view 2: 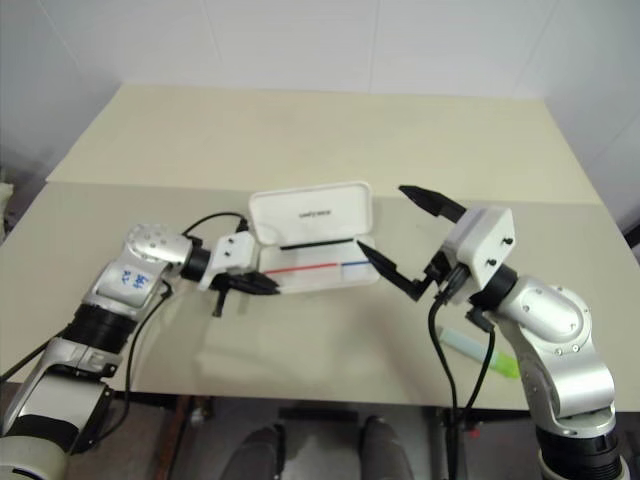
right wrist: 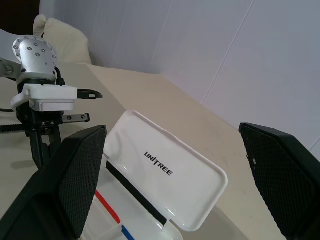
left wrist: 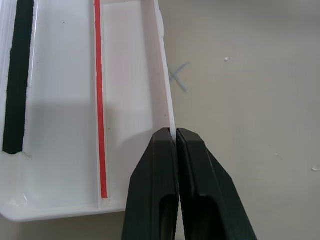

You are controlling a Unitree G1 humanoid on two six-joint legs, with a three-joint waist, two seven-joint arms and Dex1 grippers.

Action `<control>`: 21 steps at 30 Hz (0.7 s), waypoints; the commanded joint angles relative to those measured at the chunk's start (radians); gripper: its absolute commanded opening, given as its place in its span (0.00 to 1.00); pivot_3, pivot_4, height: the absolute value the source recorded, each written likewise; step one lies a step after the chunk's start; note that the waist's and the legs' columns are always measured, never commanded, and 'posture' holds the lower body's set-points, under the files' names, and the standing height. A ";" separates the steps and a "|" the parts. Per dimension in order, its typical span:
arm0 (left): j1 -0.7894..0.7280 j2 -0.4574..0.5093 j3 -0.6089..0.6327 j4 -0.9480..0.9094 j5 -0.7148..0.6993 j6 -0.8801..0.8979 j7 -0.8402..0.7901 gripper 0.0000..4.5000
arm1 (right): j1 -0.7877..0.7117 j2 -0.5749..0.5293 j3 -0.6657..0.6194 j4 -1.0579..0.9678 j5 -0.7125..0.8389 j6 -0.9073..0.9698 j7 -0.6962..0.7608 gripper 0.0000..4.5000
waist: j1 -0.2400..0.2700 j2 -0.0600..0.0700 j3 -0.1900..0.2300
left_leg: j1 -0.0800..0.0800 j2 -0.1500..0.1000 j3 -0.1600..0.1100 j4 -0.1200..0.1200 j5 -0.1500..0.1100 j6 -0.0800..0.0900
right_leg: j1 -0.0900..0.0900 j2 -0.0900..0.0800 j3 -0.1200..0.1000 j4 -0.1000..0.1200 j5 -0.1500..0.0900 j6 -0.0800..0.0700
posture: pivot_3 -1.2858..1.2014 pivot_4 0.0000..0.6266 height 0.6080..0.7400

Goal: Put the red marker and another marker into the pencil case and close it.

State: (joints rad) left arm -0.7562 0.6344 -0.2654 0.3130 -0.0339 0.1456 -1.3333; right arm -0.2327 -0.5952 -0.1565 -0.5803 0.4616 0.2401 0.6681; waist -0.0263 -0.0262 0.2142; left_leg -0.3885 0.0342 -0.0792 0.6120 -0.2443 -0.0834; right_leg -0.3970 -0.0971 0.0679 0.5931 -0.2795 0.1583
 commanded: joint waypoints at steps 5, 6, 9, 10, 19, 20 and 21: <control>0.007 0.021 -0.015 -0.150 -0.042 0.027 -0.091 0.01 | -0.006 -0.014 -0.020 -0.015 0.019 -0.005 0.012 1.00 | 0.000 0.000 0.000 | 0.000 0.000 0.000 0.000 0.000 0.000 | 0.000 0.000 0.000 0.000 0.000 0.000 | 0.52 0.24 1.00; 0.017 0.026 -0.019 -0.176 -0.048 0.040 -0.101 0.01 | 0.000 -0.018 -0.026 -0.018 0.022 -0.001 0.014 1.00 | -0.001 0.000 0.000 | 0.000 0.000 0.000 0.000 0.000 0.000 | 0.000 0.000 0.000 0.000 0.000 0.000 | 0.52 0.24 1.00; 0.048 0.045 -0.030 -0.237 -0.050 0.079 -0.119 0.01 | 0.012 -0.026 -0.038 -0.026 0.030 0.007 0.017 1.00 | -0.002 0.000 0.000 | 0.000 0.000 0.000 0.000 0.000 0.000 | 0.000 0.000 0.000 0.000 0.000 0.000 | 0.52 0.24 1.00; 0.057 0.052 -0.034 -0.252 -0.044 0.095 -0.118 0.01 | 0.015 -0.029 -0.041 -0.028 0.032 0.009 0.016 1.00 | -0.003 0.000 0.000 | 0.000 0.000 0.000 0.000 0.000 0.000 | 0.000 0.000 0.000 0.000 0.000 0.000 | 0.52 0.24 1.00; 0.100 0.050 -0.063 -0.305 -0.008 0.187 -0.045 0.01 | 0.050 -0.038 -0.058 -0.065 0.050 0.028 0.004 1.00 | -0.001 0.000 0.000 | 0.000 0.000 0.000 0.001 0.000 0.000 | 0.000 0.000 0.000 0.001 -0.003 -0.005 | 0.52 0.24 1.00; 0.101 0.047 -0.065 -0.303 -0.005 0.193 -0.034 0.01 | 0.055 -0.040 -0.061 -0.070 0.053 0.029 0.004 1.00 | -0.001 0.000 0.000 | 0.000 0.000 0.000 0.001 0.000 0.000 | 0.000 0.000 0.000 0.001 -0.003 -0.005 | 0.52 0.24 1.00; 0.101 0.045 -0.067 -0.302 -0.003 0.201 -0.025 0.01 | 0.059 -0.043 -0.063 -0.073 0.055 0.032 0.004 1.00 | -0.001 0.000 0.000 | 0.000 0.000 0.000 0.001 0.000 0.000 | 0.000 0.000 0.000 0.001 -0.003 -0.005 | 0.52 0.24 1.00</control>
State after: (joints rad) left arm -0.6620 0.6810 -0.3239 0.0294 -0.0520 0.3303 -1.3861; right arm -0.1757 -0.6232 -0.1759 -0.6042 0.4971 0.2724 0.6794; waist -0.0272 -0.0262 0.2142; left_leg -0.3883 0.0342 -0.0793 0.6131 -0.2443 -0.0833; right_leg -0.3970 -0.0972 0.0680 0.5942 -0.2820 0.1534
